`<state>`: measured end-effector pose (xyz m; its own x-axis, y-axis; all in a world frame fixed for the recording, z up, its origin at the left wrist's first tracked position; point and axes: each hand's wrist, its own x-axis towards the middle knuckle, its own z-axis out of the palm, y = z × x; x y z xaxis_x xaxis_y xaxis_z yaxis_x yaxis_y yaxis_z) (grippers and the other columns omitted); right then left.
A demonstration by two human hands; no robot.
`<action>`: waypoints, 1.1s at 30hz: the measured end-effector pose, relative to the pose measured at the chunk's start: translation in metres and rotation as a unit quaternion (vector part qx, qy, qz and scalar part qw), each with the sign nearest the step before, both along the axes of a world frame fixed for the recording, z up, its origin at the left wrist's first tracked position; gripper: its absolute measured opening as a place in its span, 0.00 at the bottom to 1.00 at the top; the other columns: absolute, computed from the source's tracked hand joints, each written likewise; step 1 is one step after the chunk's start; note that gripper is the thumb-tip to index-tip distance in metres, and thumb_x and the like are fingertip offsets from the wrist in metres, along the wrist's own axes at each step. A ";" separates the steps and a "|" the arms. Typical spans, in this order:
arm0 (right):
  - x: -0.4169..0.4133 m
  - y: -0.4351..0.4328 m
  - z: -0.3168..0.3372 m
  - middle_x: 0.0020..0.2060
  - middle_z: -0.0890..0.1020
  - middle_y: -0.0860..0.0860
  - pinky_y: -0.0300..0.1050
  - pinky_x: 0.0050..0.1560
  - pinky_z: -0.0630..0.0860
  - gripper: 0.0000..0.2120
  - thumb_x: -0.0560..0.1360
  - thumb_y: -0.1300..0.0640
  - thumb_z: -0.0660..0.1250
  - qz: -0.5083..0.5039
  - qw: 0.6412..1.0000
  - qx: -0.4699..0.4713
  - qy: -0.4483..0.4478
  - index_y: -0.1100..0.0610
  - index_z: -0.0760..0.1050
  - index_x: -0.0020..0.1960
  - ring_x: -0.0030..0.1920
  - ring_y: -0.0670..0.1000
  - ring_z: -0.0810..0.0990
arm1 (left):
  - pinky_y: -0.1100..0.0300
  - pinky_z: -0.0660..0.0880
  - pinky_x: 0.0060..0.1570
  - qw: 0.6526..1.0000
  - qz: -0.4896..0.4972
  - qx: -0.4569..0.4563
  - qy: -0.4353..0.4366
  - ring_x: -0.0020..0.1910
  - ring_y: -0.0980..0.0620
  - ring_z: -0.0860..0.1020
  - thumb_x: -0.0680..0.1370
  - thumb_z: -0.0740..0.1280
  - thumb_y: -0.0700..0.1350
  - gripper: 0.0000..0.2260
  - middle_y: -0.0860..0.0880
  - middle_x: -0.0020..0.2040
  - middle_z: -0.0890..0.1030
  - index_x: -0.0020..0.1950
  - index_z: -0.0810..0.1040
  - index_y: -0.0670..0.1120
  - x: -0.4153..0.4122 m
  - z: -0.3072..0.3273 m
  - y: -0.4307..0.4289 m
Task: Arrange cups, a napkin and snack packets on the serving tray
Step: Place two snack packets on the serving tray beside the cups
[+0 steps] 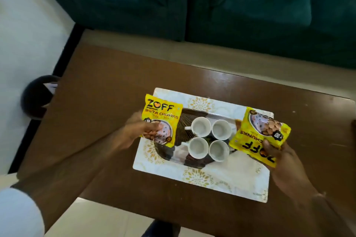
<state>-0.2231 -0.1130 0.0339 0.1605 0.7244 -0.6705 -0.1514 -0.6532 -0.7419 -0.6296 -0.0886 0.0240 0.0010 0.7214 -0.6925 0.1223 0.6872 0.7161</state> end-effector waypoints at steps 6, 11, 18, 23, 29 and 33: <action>-0.023 -0.004 -0.003 0.59 0.84 0.57 0.60 0.53 0.82 0.16 0.81 0.62 0.62 -0.111 0.990 -0.060 0.070 0.55 0.75 0.68 0.54 0.58 0.86 | 0.53 0.80 0.51 1.000 -0.003 -0.007 -0.007 0.54 0.39 0.83 0.67 0.78 0.33 0.22 0.41 0.52 0.85 0.60 0.80 0.40 0.008 -0.026 -0.024; -0.011 -0.035 -0.014 0.60 0.84 0.57 0.65 0.60 0.78 0.17 0.80 0.64 0.64 -0.099 0.990 -0.101 -0.026 0.54 0.76 0.67 0.60 0.62 0.82 | 0.52 0.79 0.52 0.998 -0.008 0.011 0.065 0.51 0.46 0.84 0.67 0.80 0.37 0.22 0.47 0.50 0.86 0.58 0.80 0.47 0.009 -0.044 -0.033; -0.006 -0.057 -0.021 0.57 0.84 0.61 0.69 0.63 0.75 0.13 0.77 0.67 0.67 -0.055 0.987 -0.127 -0.084 0.55 0.80 0.58 0.55 0.64 0.82 | 0.51 0.79 0.46 0.979 -0.016 0.051 0.196 0.46 0.53 0.82 0.66 0.80 0.52 0.23 0.57 0.48 0.83 0.56 0.73 0.57 0.025 -0.052 -0.052; -0.015 -0.050 -0.030 0.53 0.86 0.61 0.64 0.58 0.78 0.11 0.75 0.66 0.71 -0.015 0.984 -0.122 -0.132 0.55 0.81 0.54 0.49 0.59 0.83 | 0.58 0.76 0.38 0.974 -0.038 0.066 0.213 0.44 0.57 0.81 0.68 0.79 0.51 0.26 0.61 0.46 0.81 0.60 0.70 0.56 0.028 -0.055 -0.050; -0.024 -0.045 -0.033 0.61 0.77 0.60 0.57 0.57 0.77 0.24 0.71 0.62 0.76 0.091 0.940 -0.063 -0.323 0.60 0.70 0.63 0.60 0.61 0.77 | 0.55 0.73 0.55 0.933 -0.101 0.153 0.311 0.61 0.49 0.71 0.66 0.81 0.49 0.42 0.49 0.60 0.69 0.74 0.63 0.48 0.033 -0.054 -0.044; -0.031 -0.037 -0.024 0.75 0.60 0.57 0.66 0.68 0.63 0.46 0.64 0.59 0.77 0.207 0.841 -0.037 -0.499 0.55 0.57 0.77 0.73 0.63 0.61 | 0.42 0.67 0.65 0.903 -0.140 0.167 0.371 0.69 0.40 0.64 0.65 0.80 0.49 0.48 0.43 0.73 0.63 0.78 0.57 0.48 0.040 -0.048 -0.042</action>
